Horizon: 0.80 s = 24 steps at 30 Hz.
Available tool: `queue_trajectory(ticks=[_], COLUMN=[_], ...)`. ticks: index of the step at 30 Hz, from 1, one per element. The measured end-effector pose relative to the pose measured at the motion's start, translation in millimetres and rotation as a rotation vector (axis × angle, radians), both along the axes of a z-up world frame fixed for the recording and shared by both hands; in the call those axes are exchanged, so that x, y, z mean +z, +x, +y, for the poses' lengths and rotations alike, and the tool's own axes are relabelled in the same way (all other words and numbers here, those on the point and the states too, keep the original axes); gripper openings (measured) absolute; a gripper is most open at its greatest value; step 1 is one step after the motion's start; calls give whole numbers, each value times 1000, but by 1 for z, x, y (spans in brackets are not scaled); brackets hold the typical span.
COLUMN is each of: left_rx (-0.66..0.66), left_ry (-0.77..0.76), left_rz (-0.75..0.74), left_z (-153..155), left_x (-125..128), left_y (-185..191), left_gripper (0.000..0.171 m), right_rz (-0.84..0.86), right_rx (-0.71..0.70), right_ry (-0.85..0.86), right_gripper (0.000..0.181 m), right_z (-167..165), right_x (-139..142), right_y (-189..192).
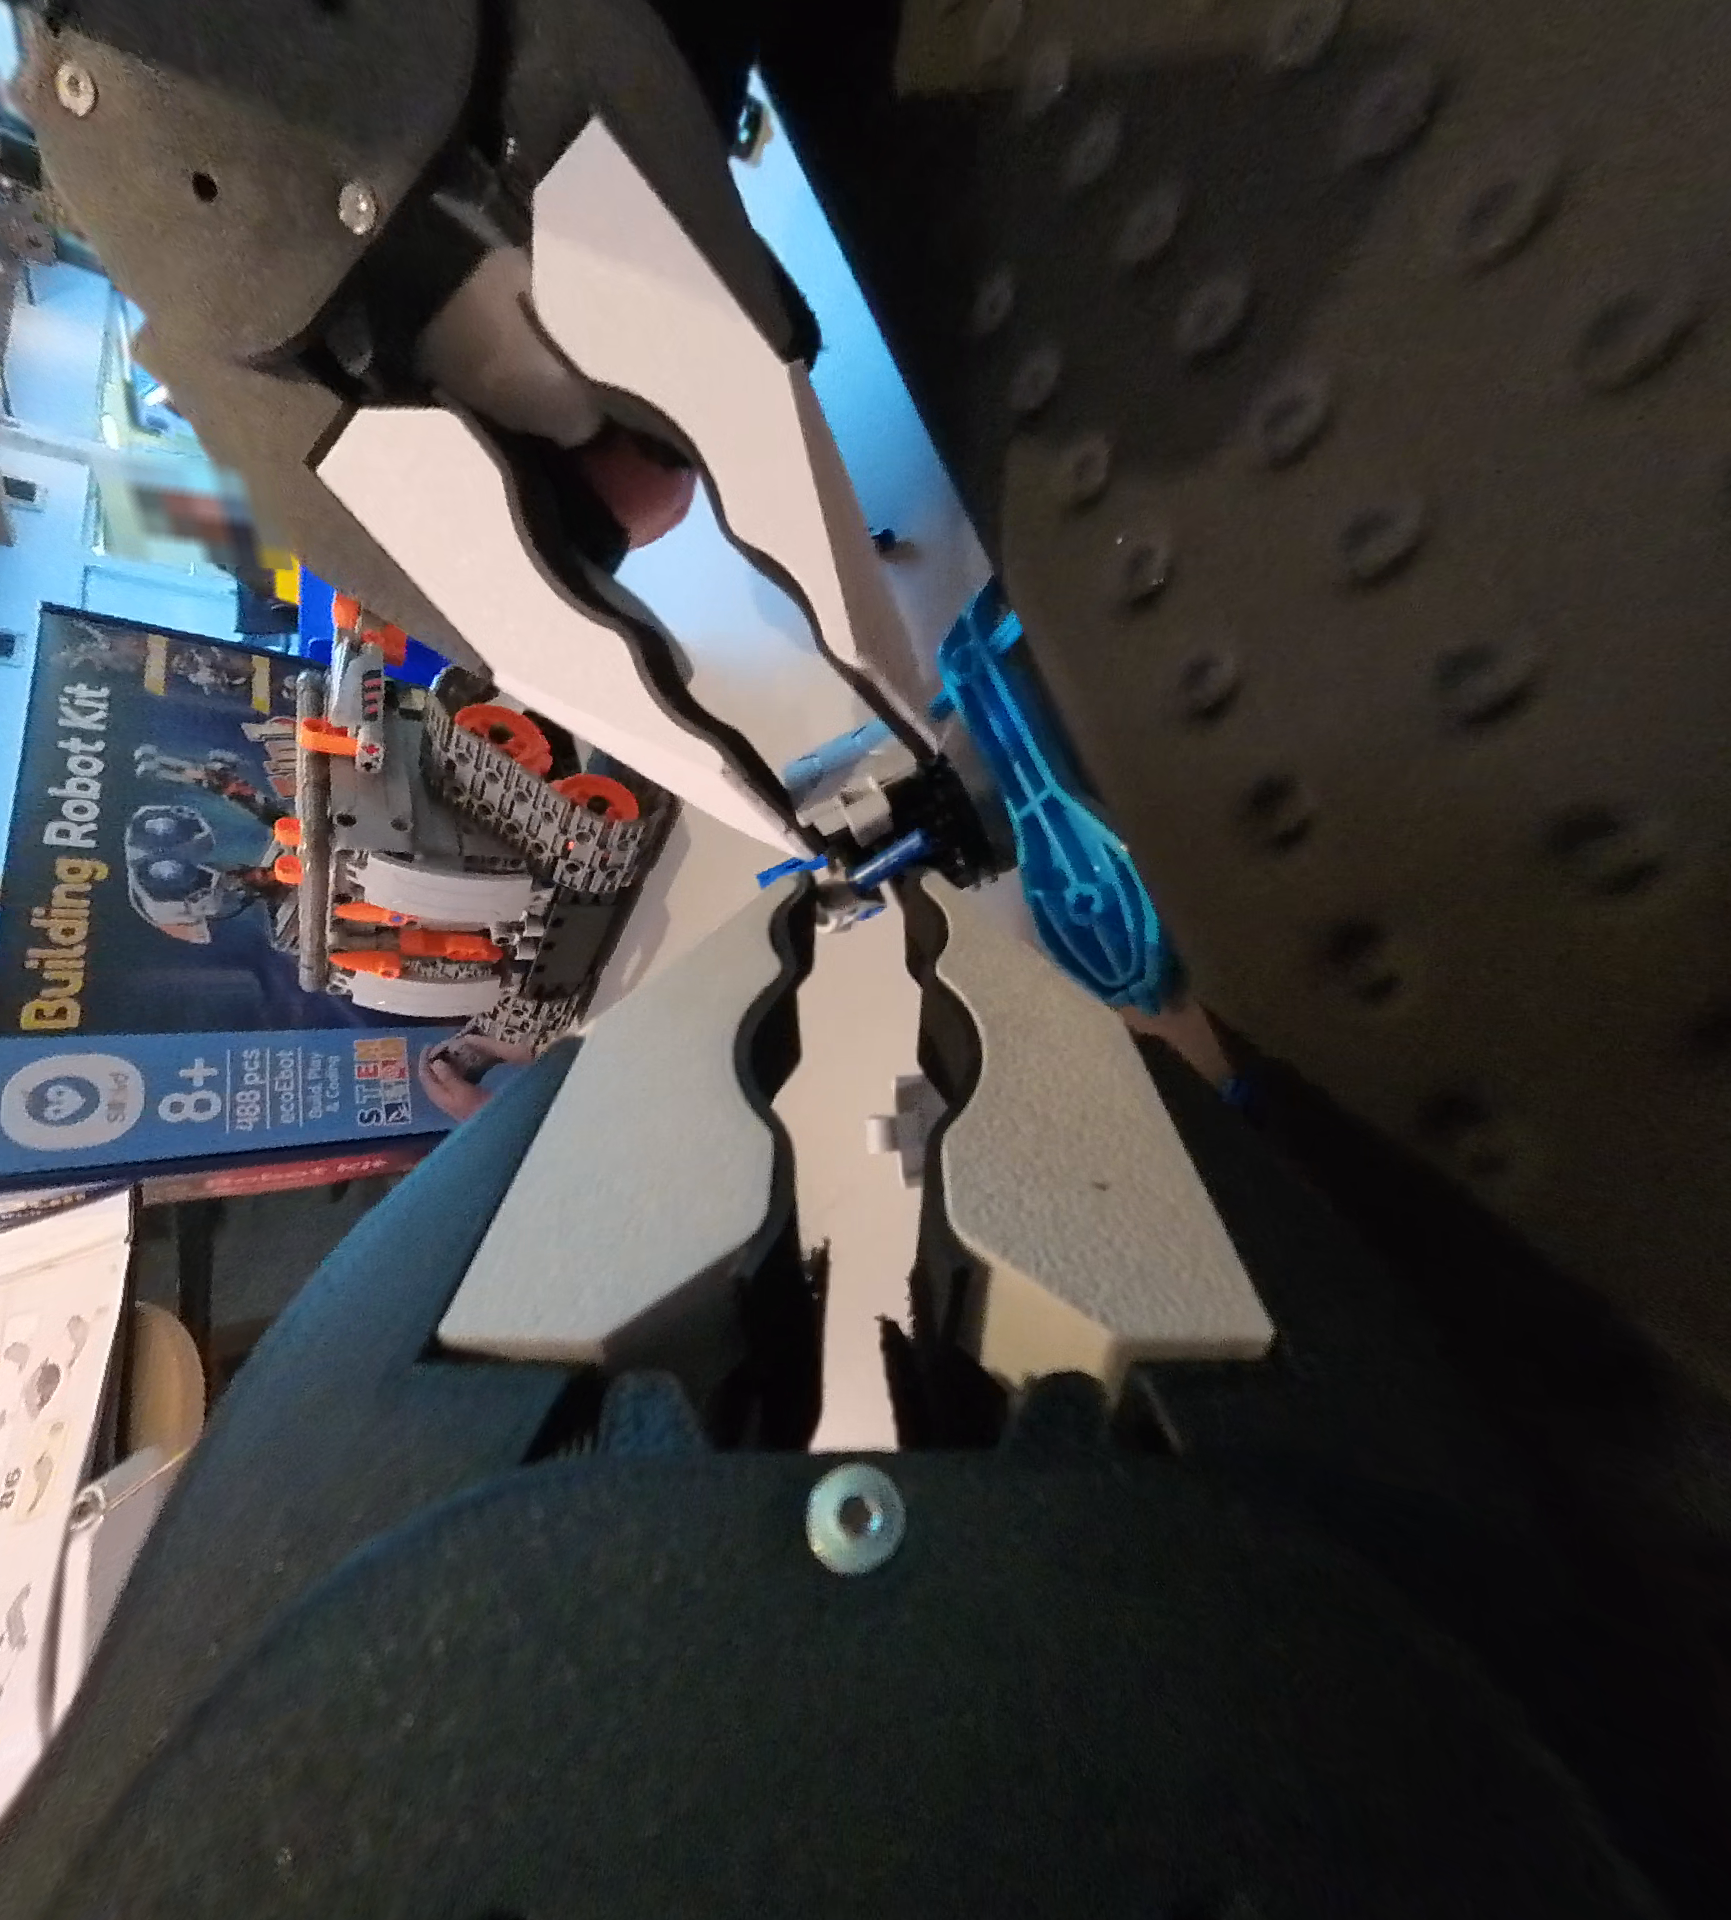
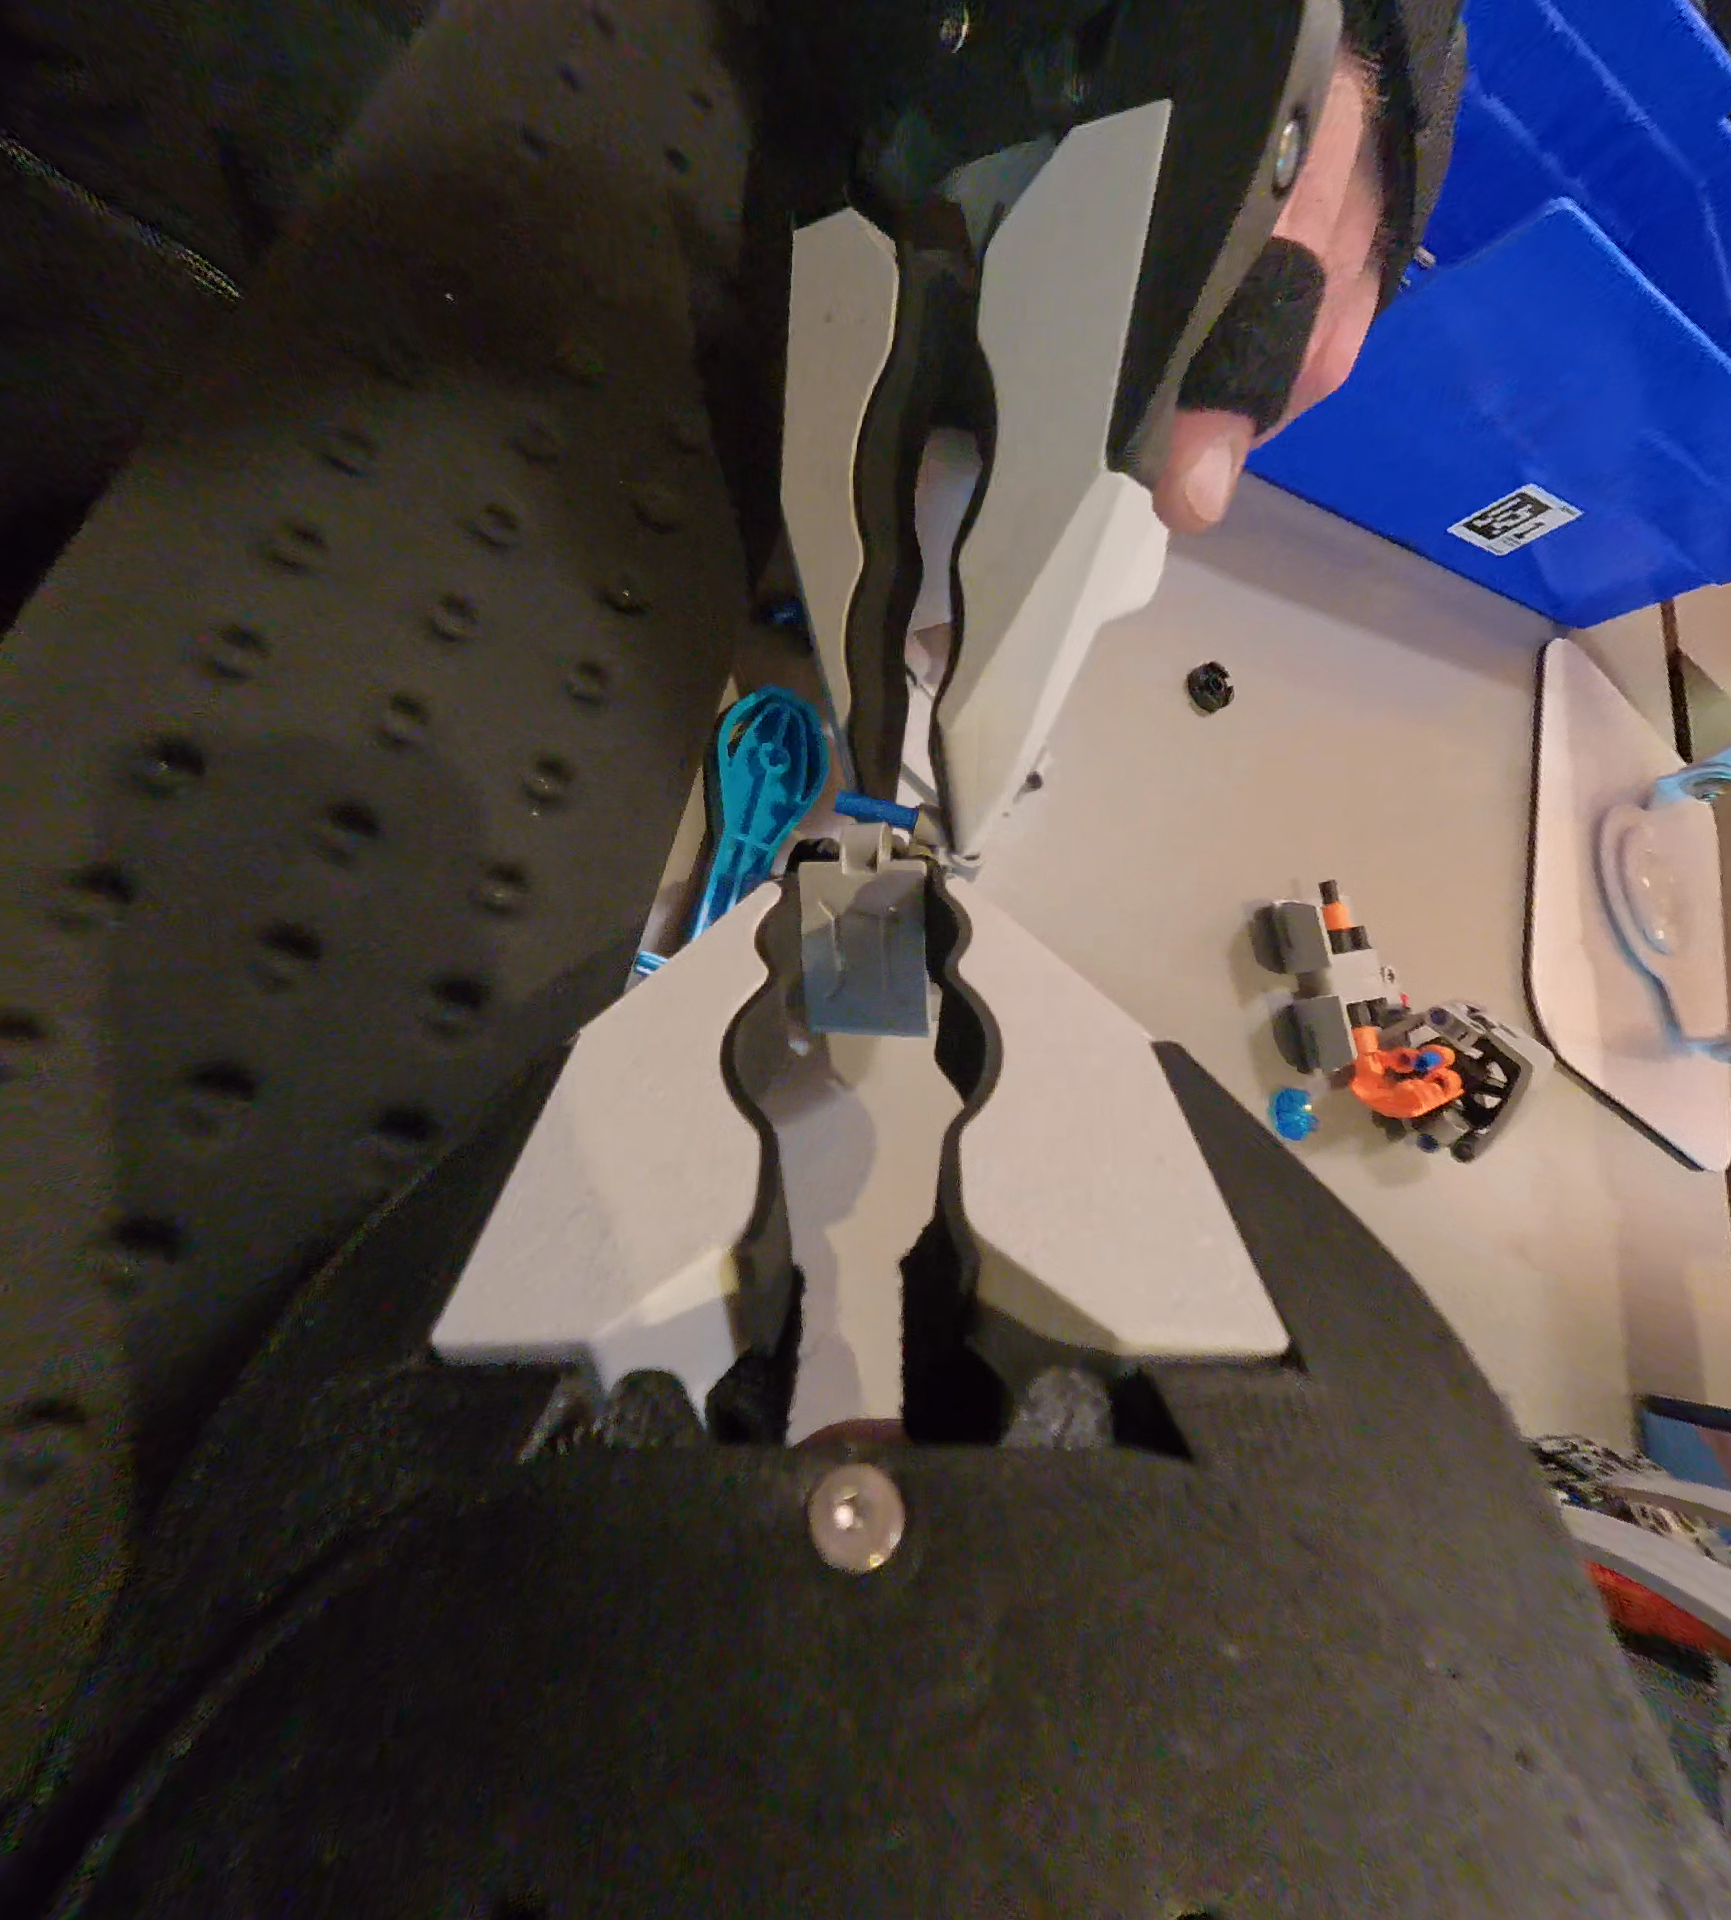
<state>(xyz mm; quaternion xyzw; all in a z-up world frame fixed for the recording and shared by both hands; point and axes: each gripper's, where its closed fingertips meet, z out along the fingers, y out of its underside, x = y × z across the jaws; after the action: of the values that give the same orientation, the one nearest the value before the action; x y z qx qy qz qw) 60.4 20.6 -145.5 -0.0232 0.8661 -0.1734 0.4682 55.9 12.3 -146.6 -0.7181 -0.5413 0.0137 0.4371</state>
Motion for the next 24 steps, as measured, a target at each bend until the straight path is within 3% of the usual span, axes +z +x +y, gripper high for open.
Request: queue_trajectory(ticks=[24], left_rx=[137], left_ry=[-100], left_rz=[48], left_z=[5], left_x=[-1], left_y=[11], left_gripper=[8], right_rz=[-48], right_rx=[-6], right_ry=[-32], right_gripper=[20], right_z=[-3], right_x=[-6], right_y=[-1])
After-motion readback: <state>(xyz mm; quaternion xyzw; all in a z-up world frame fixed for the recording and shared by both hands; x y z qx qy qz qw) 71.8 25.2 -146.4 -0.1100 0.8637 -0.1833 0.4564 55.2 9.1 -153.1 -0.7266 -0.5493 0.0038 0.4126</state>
